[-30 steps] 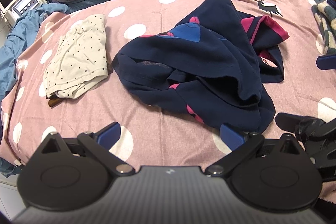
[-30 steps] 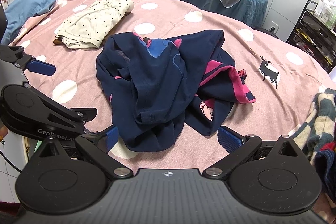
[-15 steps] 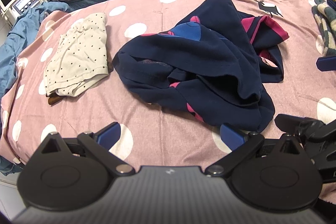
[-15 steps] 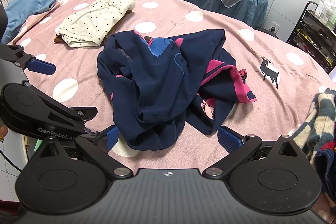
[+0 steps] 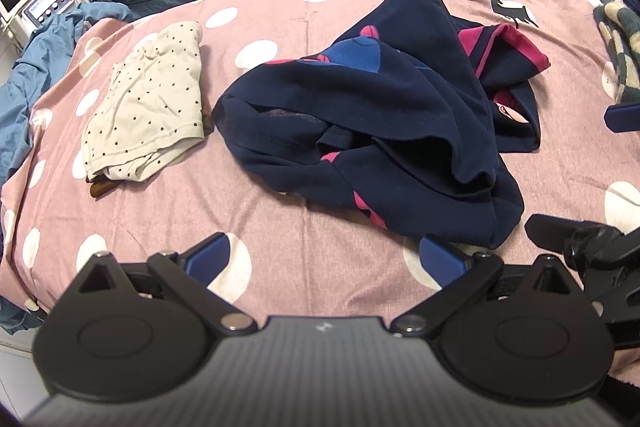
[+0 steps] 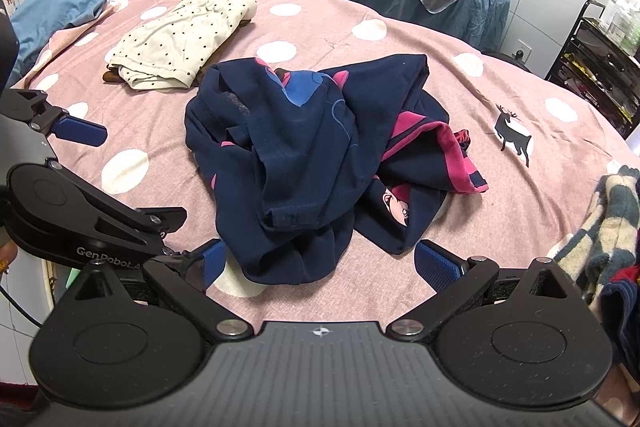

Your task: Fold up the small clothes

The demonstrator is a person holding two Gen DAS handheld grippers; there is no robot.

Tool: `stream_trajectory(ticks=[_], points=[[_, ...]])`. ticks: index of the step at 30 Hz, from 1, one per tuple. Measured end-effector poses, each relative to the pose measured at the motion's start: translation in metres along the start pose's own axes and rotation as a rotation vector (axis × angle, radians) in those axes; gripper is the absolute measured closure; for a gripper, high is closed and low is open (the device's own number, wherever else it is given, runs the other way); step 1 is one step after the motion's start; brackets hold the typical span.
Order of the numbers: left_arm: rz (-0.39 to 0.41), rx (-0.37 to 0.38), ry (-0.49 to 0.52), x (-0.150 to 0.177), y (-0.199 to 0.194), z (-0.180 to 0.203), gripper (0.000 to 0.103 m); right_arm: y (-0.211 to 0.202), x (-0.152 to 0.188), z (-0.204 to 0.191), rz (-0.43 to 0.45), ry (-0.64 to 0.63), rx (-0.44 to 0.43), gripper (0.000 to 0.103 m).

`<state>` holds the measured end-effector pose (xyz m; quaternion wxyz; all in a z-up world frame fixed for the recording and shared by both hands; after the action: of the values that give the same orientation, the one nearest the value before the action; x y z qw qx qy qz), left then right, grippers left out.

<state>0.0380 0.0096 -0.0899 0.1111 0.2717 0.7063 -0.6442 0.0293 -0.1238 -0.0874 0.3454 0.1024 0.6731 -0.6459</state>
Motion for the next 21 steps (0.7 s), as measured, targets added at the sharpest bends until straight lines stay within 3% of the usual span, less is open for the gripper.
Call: stream_trajectory(ticks=[21], points=[[-0.013, 0.0, 0.009, 0.0022, 0.004, 0.0023, 0.0, 0.0022, 0.0007, -0.003, -0.003, 0.0, -0.008, 0.0]])
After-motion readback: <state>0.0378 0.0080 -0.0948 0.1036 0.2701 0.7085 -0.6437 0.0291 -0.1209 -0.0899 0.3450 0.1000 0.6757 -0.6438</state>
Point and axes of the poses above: each gripper's, at about its wrist camera, not at the fingertips, and y roughly the way its jaws point, z to its right, x to its underside, the point moved 10 cm from there along y, roughly the way its jaws point, and after that the axes turned 5 degrees about -y, right-handed, at the moved point
